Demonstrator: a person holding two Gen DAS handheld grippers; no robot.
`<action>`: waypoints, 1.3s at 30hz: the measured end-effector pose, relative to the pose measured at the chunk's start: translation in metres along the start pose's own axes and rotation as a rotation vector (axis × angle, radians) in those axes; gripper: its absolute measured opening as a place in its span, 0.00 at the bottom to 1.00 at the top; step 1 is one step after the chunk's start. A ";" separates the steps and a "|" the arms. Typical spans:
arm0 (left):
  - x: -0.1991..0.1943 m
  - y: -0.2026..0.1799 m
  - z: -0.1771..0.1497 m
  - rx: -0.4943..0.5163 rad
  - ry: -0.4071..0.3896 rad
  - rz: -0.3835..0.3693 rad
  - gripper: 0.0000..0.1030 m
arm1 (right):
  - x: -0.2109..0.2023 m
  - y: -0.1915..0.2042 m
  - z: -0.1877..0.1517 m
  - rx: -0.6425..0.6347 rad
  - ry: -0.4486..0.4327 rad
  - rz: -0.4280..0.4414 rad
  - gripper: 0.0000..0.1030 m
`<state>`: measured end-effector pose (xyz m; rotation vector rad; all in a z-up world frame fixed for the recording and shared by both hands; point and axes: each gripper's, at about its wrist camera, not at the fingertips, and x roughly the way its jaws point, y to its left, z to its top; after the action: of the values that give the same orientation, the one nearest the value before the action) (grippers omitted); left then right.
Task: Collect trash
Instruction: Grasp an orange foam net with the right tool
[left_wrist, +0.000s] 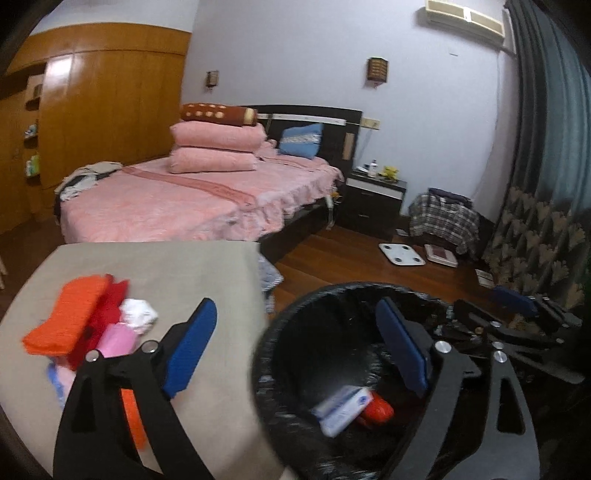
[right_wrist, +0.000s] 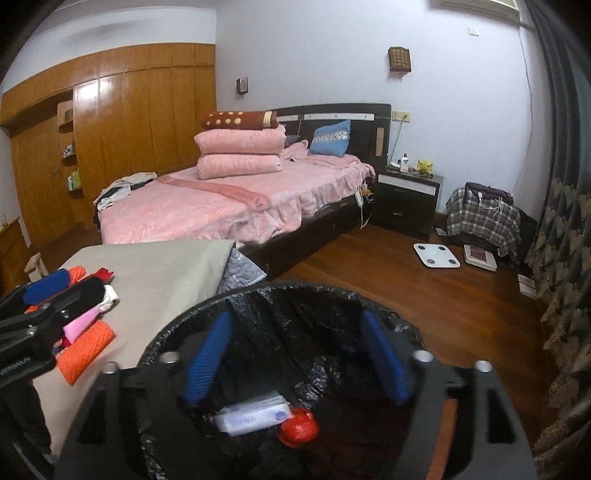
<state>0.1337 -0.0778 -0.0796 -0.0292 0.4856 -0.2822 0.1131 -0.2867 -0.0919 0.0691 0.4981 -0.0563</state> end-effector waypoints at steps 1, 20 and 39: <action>-0.004 0.007 0.000 -0.001 -0.008 0.023 0.86 | 0.000 0.002 0.001 0.000 -0.006 0.005 0.88; -0.081 0.165 -0.022 -0.094 -0.029 0.428 0.89 | 0.026 0.177 -0.001 -0.127 0.023 0.326 0.94; -0.088 0.220 -0.047 -0.183 0.005 0.507 0.89 | 0.104 0.260 -0.056 -0.205 0.227 0.336 0.82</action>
<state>0.0950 0.1599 -0.1015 -0.0814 0.5062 0.2594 0.1962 -0.0269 -0.1772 -0.0430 0.7107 0.3345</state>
